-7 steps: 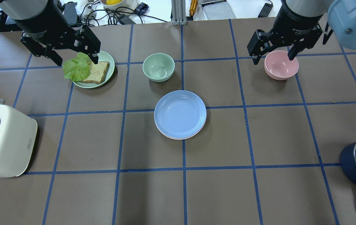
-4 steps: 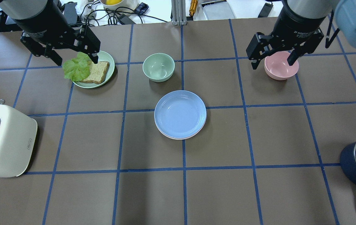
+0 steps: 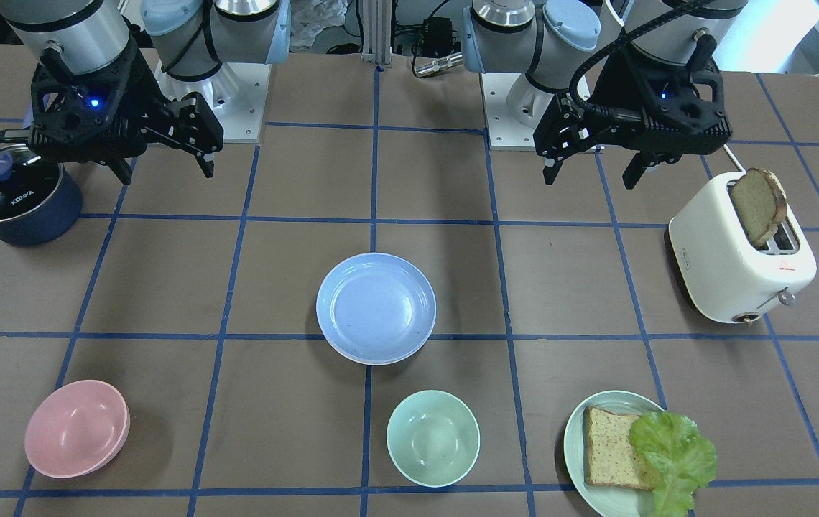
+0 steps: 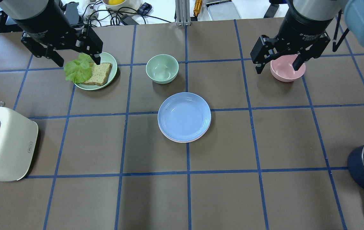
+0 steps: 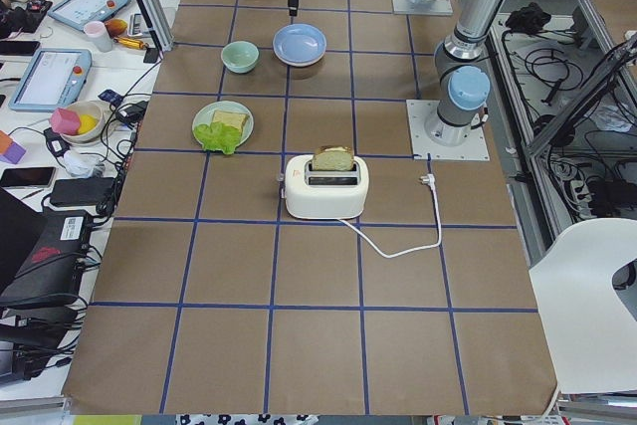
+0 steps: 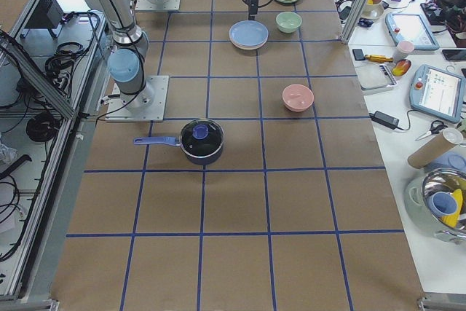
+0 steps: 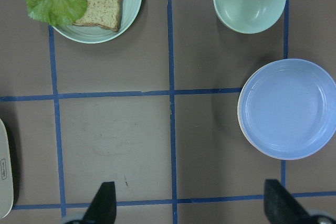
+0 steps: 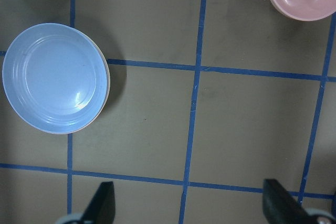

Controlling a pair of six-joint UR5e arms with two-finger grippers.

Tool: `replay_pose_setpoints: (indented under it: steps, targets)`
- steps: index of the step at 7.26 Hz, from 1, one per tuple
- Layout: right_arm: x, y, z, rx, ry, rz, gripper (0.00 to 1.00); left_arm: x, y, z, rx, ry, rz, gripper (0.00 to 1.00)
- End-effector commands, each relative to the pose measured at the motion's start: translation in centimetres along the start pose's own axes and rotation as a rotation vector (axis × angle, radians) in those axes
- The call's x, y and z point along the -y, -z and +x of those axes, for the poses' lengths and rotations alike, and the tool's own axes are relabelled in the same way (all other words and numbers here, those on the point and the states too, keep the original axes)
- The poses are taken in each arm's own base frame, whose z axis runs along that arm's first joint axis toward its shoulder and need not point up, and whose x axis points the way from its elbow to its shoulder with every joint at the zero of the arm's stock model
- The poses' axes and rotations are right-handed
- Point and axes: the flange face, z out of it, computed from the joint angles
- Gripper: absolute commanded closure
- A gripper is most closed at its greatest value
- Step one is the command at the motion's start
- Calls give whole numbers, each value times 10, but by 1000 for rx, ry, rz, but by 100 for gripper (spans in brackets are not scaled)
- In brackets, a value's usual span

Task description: Stack three plates with pink and blue

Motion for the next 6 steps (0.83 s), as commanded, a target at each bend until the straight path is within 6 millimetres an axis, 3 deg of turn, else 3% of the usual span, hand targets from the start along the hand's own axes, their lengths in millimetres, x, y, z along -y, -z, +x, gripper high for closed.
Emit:
replay_pose_setpoints:
  steps: [1,6]
  targets:
    - [1,0,1,-4,0,2,0,0,0,0,0,0,0,0]
    - [1,-1,2,-12,1,0,0,0,0,0,0,0,0,0]
